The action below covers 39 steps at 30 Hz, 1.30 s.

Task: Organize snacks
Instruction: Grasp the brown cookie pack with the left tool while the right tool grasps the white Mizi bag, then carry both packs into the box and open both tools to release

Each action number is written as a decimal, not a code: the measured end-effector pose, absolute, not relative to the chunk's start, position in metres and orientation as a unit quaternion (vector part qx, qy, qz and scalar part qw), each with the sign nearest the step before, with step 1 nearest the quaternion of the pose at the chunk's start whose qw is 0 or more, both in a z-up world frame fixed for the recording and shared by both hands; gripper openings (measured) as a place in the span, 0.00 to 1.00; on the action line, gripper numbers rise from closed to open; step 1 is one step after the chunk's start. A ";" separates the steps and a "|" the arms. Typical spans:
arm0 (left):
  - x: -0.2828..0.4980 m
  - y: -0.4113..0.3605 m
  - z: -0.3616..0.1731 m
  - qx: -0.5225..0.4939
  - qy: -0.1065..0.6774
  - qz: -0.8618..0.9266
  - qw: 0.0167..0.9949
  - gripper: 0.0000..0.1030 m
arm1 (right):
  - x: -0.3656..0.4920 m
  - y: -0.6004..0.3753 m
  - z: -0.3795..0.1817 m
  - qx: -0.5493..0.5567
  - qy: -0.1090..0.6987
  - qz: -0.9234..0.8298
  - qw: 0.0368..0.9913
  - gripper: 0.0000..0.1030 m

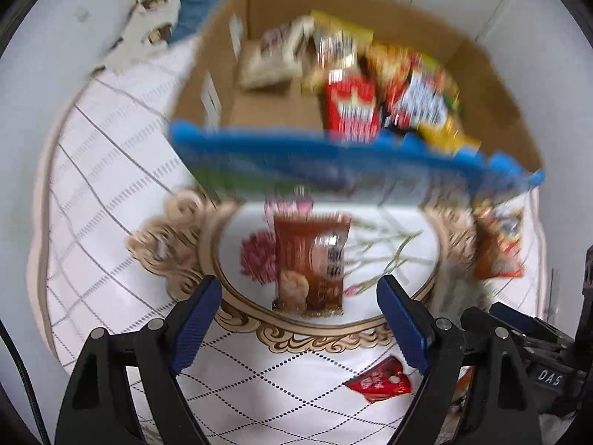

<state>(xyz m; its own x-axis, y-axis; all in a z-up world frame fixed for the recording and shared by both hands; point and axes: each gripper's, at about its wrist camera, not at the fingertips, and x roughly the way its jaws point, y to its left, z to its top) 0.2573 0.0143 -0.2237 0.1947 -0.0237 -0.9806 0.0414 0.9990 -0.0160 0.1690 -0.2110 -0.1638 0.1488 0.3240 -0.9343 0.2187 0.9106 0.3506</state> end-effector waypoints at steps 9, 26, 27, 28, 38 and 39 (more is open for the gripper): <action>0.278 -0.007 -0.302 0.030 0.686 -0.024 0.726 0.83 | 0.161 -0.202 -0.211 0.189 0.669 -0.001 0.719 0.81; 0.179 0.015 -0.326 -0.015 0.710 -0.018 0.704 0.52 | 0.123 -0.142 -0.224 0.071 0.698 0.056 0.710 0.58; 0.179 0.014 -0.328 -0.016 0.710 -0.018 0.704 0.53 | 0.123 -0.141 -0.227 0.073 0.701 0.054 0.708 0.58; 0.180 0.013 -0.331 -0.017 0.713 -0.018 0.701 0.53 | 0.122 -0.140 -0.231 0.076 0.704 0.054 0.704 0.60; 0.185 0.015 -0.324 -0.023 0.706 -0.011 0.708 0.51 | 0.121 -0.142 -0.233 0.083 0.698 0.054 0.709 0.54; 0.183 0.013 -0.319 -0.025 0.705 -0.015 0.709 0.51 | 0.119 -0.143 -0.229 0.090 0.695 0.056 0.711 0.52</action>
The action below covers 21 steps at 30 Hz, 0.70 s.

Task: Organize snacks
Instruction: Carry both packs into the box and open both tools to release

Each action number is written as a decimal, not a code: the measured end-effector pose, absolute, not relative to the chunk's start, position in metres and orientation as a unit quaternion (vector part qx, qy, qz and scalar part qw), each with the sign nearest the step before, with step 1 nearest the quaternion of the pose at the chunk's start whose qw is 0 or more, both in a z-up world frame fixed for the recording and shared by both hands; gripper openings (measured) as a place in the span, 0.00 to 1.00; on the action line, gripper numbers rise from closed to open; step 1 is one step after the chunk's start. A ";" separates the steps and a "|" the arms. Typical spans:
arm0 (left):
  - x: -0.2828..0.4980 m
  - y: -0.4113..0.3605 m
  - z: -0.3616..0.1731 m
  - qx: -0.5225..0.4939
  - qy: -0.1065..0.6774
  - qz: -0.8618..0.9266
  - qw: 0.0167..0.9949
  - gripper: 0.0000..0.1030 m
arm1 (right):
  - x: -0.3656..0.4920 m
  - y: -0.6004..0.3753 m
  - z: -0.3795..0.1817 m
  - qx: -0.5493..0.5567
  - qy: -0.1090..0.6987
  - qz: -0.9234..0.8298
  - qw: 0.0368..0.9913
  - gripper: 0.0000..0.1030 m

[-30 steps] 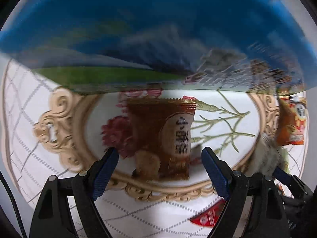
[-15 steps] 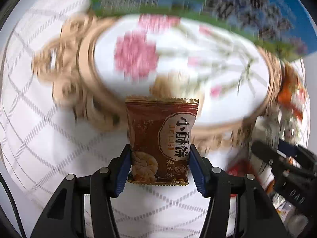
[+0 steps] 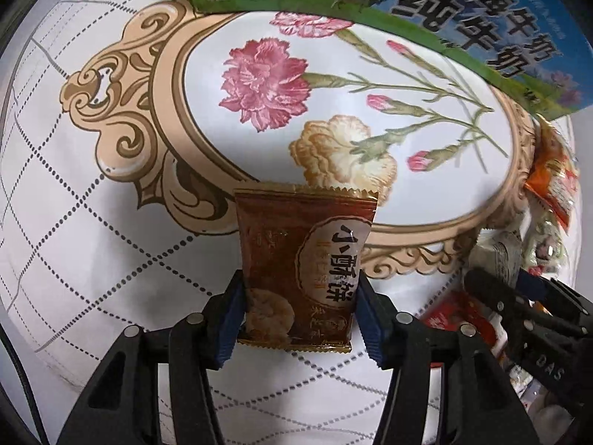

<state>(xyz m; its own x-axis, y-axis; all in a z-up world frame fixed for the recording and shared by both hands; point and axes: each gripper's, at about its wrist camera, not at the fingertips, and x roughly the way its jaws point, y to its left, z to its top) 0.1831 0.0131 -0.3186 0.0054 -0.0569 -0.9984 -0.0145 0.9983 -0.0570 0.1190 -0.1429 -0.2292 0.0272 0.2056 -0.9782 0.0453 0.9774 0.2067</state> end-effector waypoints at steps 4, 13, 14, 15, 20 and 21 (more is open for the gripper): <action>0.179 0.011 -0.277 -0.033 0.684 -0.033 0.728 0.51 | 0.126 -0.154 -0.205 0.114 0.681 0.072 0.720 0.50; 0.223 0.001 -0.152 -0.065 0.607 -0.101 0.785 0.51 | 0.160 -0.174 -0.083 0.170 0.595 0.131 0.774 0.50; 0.234 0.000 -0.140 -0.066 0.601 -0.106 0.790 0.51 | 0.168 -0.177 -0.074 0.174 0.589 0.132 0.778 0.50; 0.250 0.001 -0.130 -0.063 0.597 -0.107 0.793 0.51 | 0.180 -0.184 -0.059 0.175 0.578 0.133 0.786 0.50; 0.308 -0.011 -0.116 -0.026 0.585 -0.090 0.805 0.51 | 0.250 -0.202 -0.025 0.125 0.549 0.092 0.822 0.50; 0.323 -0.010 -0.119 -0.025 0.589 -0.086 0.803 0.51 | 0.266 -0.206 -0.028 0.118 0.550 0.084 0.822 0.50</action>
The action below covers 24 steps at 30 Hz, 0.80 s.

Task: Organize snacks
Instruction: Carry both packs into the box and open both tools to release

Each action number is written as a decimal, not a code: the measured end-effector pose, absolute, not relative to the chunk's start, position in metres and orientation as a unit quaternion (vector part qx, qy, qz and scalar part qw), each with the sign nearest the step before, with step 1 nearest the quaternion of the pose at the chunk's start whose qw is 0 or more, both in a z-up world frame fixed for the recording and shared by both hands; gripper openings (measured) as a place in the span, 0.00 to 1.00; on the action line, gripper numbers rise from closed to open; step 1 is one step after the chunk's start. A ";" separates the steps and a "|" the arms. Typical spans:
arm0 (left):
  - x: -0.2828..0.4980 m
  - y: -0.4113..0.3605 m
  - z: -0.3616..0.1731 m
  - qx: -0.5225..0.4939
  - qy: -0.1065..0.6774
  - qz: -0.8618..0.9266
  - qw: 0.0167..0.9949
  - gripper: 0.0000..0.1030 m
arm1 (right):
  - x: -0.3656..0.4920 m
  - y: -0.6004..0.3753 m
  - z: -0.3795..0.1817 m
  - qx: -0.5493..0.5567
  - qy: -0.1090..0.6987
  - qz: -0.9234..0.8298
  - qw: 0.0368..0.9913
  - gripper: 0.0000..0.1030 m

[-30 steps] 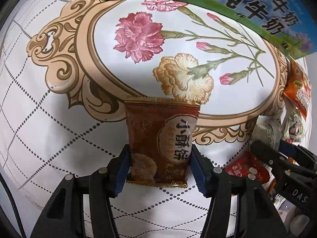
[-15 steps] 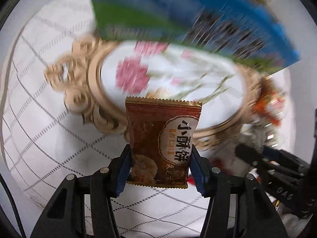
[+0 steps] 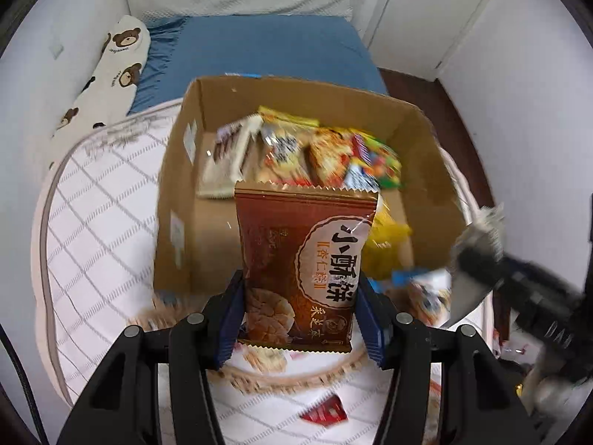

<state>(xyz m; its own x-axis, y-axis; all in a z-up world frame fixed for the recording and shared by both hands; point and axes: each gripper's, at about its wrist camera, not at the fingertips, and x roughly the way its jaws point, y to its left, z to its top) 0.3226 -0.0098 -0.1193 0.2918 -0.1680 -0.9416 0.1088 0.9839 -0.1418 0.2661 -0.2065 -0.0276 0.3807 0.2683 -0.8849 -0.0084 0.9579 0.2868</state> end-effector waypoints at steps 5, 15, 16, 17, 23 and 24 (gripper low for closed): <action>0.373 0.000 -0.153 -0.030 0.622 -0.064 0.780 0.51 | 0.326 -0.220 -0.050 0.101 0.580 0.061 0.806 0.50; 0.417 0.007 -0.209 -0.021 0.674 -0.036 0.738 0.67 | 0.384 -0.222 -0.115 0.067 0.642 0.007 0.764 0.89; 0.419 0.007 -0.213 -0.021 0.675 -0.037 0.736 0.79 | 0.384 -0.222 -0.119 0.071 0.644 0.007 0.761 0.96; 0.421 0.008 -0.216 -0.021 0.675 -0.038 0.737 0.82 | 0.384 -0.223 -0.123 0.071 0.646 0.003 0.760 0.96; 0.420 0.007 -0.219 -0.021 0.664 -0.032 0.747 0.83 | 0.382 -0.220 -0.124 0.062 0.642 -0.001 0.764 0.96; 0.420 0.007 -0.218 -0.023 0.663 -0.033 0.748 0.83 | 0.381 -0.220 -0.125 0.063 0.643 -0.002 0.764 0.96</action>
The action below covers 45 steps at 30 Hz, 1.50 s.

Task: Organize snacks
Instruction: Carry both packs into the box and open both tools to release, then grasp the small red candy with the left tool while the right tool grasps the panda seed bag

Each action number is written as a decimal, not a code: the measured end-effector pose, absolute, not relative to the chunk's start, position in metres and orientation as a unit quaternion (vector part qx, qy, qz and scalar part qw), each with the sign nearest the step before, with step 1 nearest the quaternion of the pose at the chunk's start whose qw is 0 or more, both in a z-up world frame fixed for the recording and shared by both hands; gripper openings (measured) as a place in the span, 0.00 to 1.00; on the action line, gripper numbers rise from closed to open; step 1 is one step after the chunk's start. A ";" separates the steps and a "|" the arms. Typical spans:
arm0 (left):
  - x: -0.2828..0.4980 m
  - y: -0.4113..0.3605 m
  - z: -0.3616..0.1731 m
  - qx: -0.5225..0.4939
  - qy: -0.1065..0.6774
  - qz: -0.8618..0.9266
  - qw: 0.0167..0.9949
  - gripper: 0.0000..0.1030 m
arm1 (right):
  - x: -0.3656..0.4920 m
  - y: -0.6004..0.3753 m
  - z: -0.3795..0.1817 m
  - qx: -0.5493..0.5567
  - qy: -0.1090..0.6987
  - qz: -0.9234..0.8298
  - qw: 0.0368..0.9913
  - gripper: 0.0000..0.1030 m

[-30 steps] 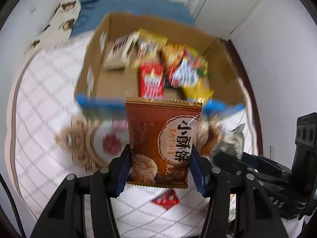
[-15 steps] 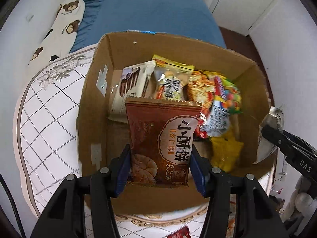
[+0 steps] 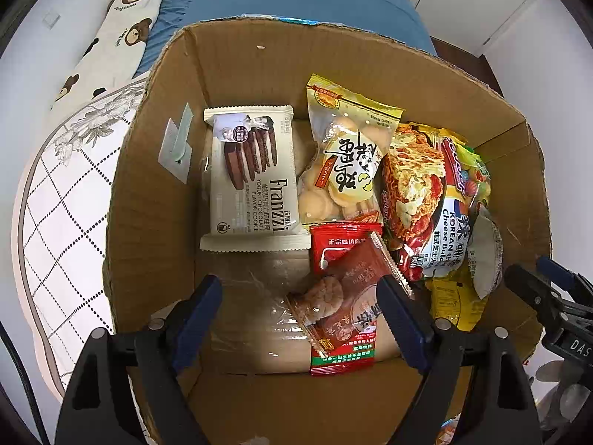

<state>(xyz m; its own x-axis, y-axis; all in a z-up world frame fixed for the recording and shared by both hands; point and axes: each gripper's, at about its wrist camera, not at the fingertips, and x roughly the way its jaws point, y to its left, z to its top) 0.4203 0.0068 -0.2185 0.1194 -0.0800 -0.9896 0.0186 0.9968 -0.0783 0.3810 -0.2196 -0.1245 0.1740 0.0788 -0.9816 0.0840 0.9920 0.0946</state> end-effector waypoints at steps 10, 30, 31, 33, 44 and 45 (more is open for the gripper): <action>0.398 0.011 -0.204 -0.014 0.635 -0.028 0.772 0.83 | 0.358 -0.207 -0.111 0.058 0.628 0.002 0.776 0.96; 0.308 -0.001 -0.096 0.005 0.505 -0.045 0.862 0.83 | 0.272 -0.192 -0.014 0.025 0.513 0.004 0.858 0.96; 0.304 -0.001 -0.090 0.006 0.498 -0.045 0.866 0.83 | 0.268 -0.192 -0.010 0.024 0.508 0.005 0.861 0.96; 0.297 0.000 -0.082 0.004 0.489 -0.048 0.871 0.83 | 0.257 -0.190 0.001 0.018 0.495 0.006 0.869 0.96; 0.258 0.003 -0.073 -0.002 0.483 -0.054 0.874 0.83 | 0.203 -0.191 0.031 0.041 0.480 0.032 0.876 0.96; 0.254 0.003 -0.078 0.000 0.488 -0.055 0.871 0.83 | 0.197 -0.192 0.026 0.048 0.488 0.036 0.871 0.96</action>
